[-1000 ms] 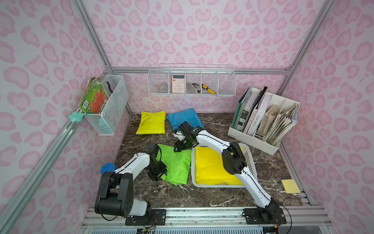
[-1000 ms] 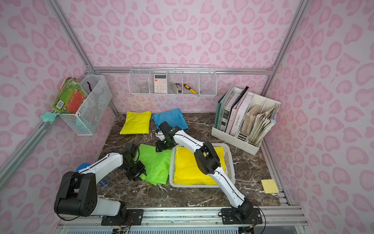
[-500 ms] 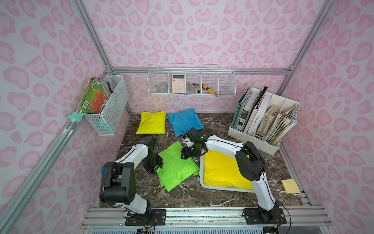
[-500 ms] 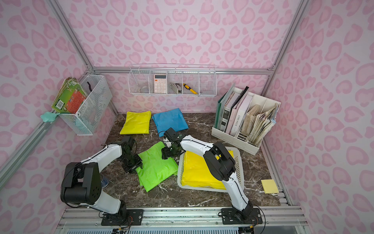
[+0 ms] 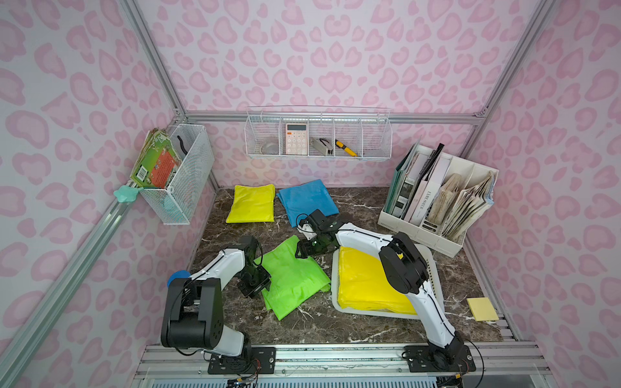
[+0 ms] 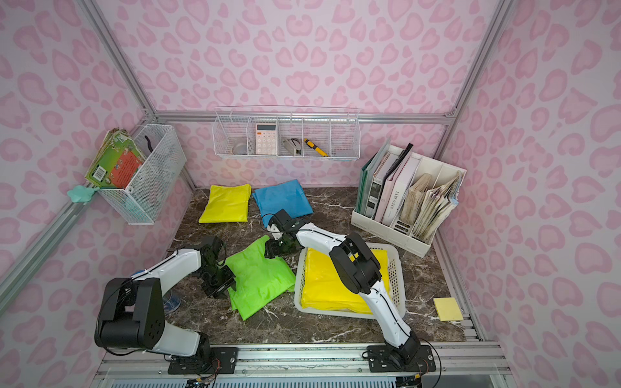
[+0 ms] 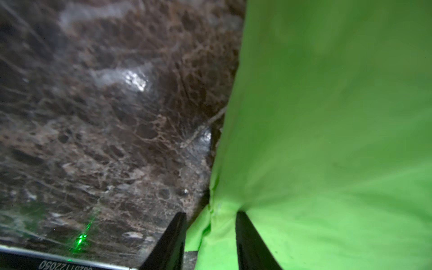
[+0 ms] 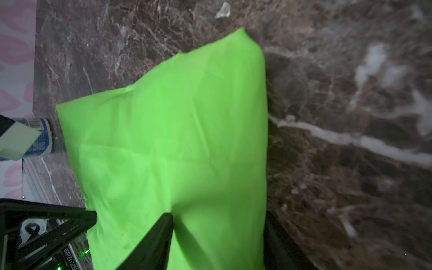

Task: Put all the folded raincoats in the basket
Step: Pick up the raincoat from the center of the board.

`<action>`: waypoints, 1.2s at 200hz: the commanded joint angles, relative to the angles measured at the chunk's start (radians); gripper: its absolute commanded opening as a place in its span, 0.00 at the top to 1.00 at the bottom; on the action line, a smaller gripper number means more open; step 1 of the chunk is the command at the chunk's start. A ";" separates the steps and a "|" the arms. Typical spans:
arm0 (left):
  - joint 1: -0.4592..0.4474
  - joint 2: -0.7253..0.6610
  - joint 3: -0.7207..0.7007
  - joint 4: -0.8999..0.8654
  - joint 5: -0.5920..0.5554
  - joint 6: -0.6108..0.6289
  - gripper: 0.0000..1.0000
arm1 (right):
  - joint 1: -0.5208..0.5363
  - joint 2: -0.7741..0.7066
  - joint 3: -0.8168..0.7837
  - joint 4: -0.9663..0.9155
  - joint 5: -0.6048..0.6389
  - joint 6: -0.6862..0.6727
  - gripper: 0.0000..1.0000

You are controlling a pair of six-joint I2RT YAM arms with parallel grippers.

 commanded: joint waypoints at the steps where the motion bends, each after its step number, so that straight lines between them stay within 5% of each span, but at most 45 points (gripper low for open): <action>1: 0.000 0.007 -0.001 0.009 0.006 0.004 0.61 | 0.002 -0.003 -0.035 -0.076 -0.007 0.008 0.42; 50: 0.001 0.003 -0.004 0.005 -0.014 0.001 0.62 | -0.008 -0.049 -0.058 -0.087 0.017 -0.009 0.31; 101: 0.001 0.002 -0.004 0.005 -0.015 0.001 0.62 | -0.023 -0.120 -0.154 -0.061 -0.010 -0.009 0.35; 160: 0.001 -0.003 -0.006 0.006 -0.010 0.004 0.62 | -0.020 -0.067 -0.147 0.009 -0.101 0.003 0.54; 193: 0.000 -0.012 -0.006 0.005 -0.009 0.002 0.61 | -0.020 -0.057 -0.142 0.048 -0.135 0.015 0.73; 240: 0.001 -0.062 -0.011 0.015 -0.012 -0.007 0.48 | -0.040 -0.092 -0.129 0.015 -0.056 0.000 0.94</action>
